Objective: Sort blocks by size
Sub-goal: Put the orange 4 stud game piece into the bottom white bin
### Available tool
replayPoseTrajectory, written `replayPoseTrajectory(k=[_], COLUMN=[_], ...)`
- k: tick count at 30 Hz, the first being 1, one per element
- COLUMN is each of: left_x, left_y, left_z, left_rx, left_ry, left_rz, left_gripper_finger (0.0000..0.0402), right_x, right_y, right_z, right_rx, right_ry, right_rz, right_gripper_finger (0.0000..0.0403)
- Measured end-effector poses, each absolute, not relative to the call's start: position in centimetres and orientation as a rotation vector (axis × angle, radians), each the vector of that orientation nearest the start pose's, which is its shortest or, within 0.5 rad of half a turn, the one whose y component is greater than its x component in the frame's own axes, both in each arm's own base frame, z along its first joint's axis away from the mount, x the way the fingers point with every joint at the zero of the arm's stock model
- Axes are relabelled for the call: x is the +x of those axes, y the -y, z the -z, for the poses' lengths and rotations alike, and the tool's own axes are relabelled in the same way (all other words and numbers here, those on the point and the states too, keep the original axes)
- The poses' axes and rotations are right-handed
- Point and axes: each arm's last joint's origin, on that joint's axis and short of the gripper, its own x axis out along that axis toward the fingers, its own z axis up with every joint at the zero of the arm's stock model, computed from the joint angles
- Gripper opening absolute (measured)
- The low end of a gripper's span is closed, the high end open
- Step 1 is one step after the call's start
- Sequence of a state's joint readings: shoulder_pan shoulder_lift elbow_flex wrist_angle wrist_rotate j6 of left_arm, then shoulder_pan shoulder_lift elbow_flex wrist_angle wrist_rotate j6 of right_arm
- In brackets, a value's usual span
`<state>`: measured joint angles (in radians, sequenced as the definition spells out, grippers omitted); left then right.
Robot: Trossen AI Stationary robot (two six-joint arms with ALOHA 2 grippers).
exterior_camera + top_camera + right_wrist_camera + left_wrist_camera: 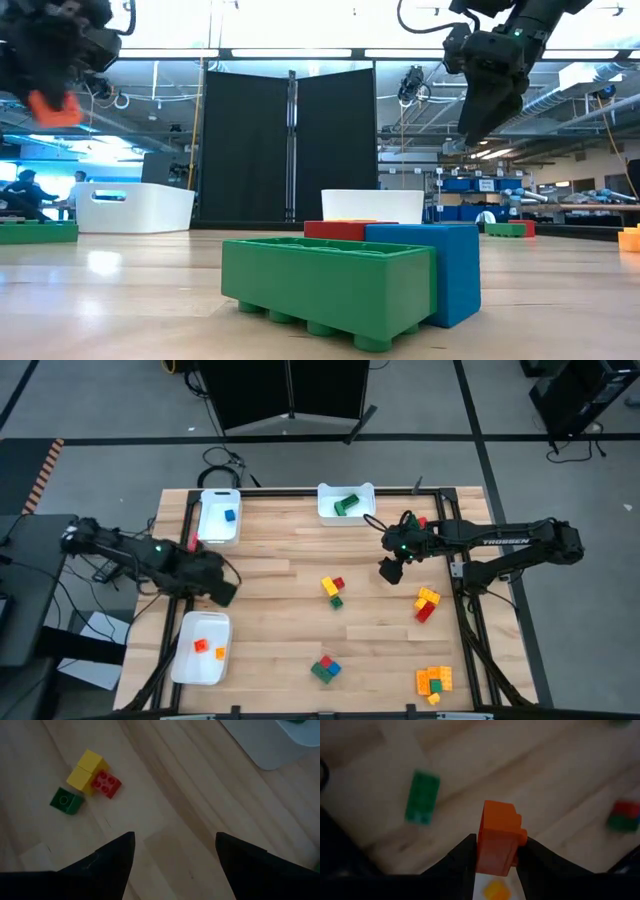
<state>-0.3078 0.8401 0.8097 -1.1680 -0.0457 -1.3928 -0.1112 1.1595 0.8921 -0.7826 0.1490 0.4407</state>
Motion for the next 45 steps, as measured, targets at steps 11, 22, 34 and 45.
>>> replayPoseTrajectory(k=[11, 22, 34, 45], left_x=[13.1, 11.5, 11.9, 12.6], left_y=[8.8, 12.6, 15.7, 16.5], left_z=[-24.2, -23.1, -19.2, -16.7], left_rx=[-0.829, -0.606, -0.123, -0.027], left_ry=[-1.441, -1.520, -1.541, -1.573], left_rz=[-0.402, -0.201, 0.171, 0.019], left_gripper_finger=[0.0127, 0.0127, 0.0127, 0.0127], right_x=[21.3, 21.9, 22.2, 22.2], right_y=[2.9, 3.1, 3.1, 3.1], right_z=[-25.5, -26.0, -26.1, -26.1], right_rx=[0.333, 0.304, 0.307, 0.316], right_ry=[-0.975, -0.894, -0.863, -0.861], right_rz=[0.485, 0.489, 0.484, 0.489], right_gripper_finger=[0.0291, 0.0292, 0.0289, 0.0290])
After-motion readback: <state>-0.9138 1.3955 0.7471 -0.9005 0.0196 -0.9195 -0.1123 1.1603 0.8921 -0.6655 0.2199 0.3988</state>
